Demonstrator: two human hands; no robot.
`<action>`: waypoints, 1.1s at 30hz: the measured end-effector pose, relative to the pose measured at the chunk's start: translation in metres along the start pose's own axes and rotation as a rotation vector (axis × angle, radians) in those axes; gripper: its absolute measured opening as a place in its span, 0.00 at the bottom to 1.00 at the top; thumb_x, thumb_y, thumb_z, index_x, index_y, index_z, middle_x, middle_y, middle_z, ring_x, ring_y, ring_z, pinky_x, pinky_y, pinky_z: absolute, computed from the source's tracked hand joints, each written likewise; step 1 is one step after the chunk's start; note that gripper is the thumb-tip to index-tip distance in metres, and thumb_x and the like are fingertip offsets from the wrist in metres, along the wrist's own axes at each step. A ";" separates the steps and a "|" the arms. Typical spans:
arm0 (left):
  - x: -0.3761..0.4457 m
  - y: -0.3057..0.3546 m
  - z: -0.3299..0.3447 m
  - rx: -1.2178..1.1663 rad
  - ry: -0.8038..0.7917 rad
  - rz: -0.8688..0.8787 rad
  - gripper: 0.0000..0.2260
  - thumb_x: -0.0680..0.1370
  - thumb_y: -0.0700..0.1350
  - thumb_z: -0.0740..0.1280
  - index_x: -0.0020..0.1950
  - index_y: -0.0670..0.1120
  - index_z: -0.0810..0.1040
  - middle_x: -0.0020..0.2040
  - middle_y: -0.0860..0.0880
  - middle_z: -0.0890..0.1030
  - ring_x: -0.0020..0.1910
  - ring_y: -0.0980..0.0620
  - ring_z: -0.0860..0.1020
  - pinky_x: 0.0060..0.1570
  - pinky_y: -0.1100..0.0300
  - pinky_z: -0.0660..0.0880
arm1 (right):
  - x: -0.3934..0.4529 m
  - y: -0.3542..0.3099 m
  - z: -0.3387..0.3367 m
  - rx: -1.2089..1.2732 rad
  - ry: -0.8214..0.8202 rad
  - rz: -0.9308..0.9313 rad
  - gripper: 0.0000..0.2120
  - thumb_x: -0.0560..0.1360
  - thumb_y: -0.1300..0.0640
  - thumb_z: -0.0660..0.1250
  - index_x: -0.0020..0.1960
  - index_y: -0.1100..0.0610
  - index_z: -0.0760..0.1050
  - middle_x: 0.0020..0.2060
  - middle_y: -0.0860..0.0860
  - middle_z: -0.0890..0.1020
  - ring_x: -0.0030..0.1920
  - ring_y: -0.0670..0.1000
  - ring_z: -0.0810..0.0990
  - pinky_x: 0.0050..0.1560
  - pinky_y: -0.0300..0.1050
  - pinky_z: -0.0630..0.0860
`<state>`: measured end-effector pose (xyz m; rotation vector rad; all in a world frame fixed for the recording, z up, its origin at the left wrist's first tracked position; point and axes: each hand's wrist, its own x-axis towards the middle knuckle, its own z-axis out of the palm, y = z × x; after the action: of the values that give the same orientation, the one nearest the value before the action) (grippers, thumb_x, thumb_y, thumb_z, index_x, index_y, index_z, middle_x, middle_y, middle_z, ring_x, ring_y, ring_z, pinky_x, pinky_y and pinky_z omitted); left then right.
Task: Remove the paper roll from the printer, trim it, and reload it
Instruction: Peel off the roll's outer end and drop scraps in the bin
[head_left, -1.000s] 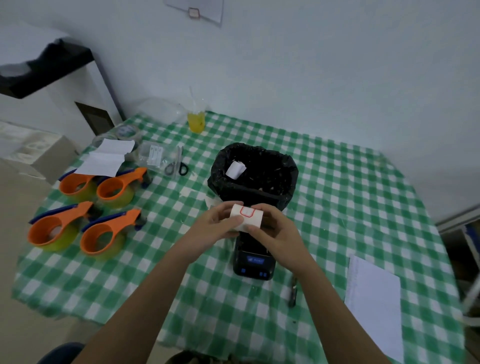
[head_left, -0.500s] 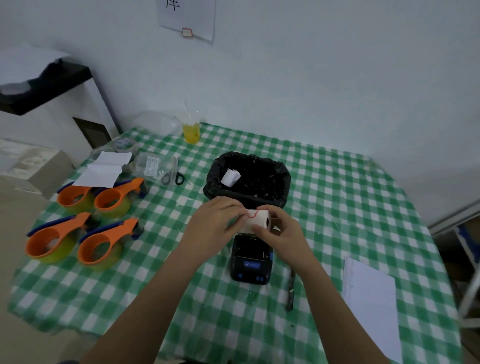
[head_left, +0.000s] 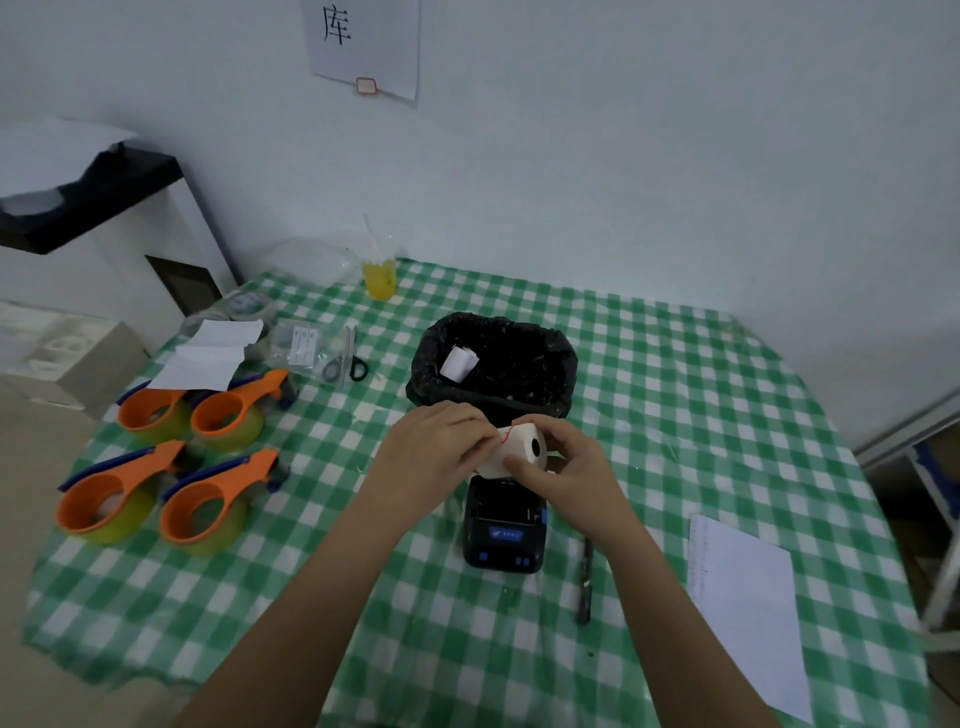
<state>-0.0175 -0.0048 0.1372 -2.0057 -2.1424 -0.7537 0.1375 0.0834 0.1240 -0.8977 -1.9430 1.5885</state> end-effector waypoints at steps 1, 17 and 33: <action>0.000 0.000 -0.001 0.017 -0.008 0.023 0.14 0.75 0.51 0.60 0.40 0.49 0.82 0.39 0.55 0.84 0.37 0.56 0.80 0.36 0.64 0.75 | -0.001 -0.001 0.000 -0.013 0.001 -0.005 0.14 0.70 0.59 0.73 0.50 0.44 0.77 0.52 0.54 0.80 0.50 0.51 0.81 0.49 0.44 0.81; 0.000 0.006 -0.006 -0.004 0.007 0.077 0.11 0.75 0.50 0.62 0.41 0.48 0.82 0.39 0.55 0.84 0.39 0.56 0.80 0.37 0.65 0.75 | -0.010 -0.010 -0.003 0.019 0.006 0.004 0.12 0.70 0.60 0.73 0.49 0.46 0.78 0.51 0.54 0.81 0.49 0.52 0.82 0.50 0.49 0.82; -0.001 -0.001 -0.003 -0.281 -0.060 -0.022 0.16 0.75 0.54 0.59 0.48 0.47 0.83 0.45 0.52 0.84 0.46 0.59 0.76 0.46 0.66 0.73 | -0.005 -0.007 -0.005 0.066 -0.014 0.041 0.12 0.70 0.61 0.72 0.52 0.52 0.79 0.48 0.53 0.83 0.49 0.52 0.82 0.49 0.48 0.82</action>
<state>-0.0192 -0.0075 0.1390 -2.1640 -2.2003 -1.0640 0.1432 0.0818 0.1318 -0.9071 -1.8809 1.6768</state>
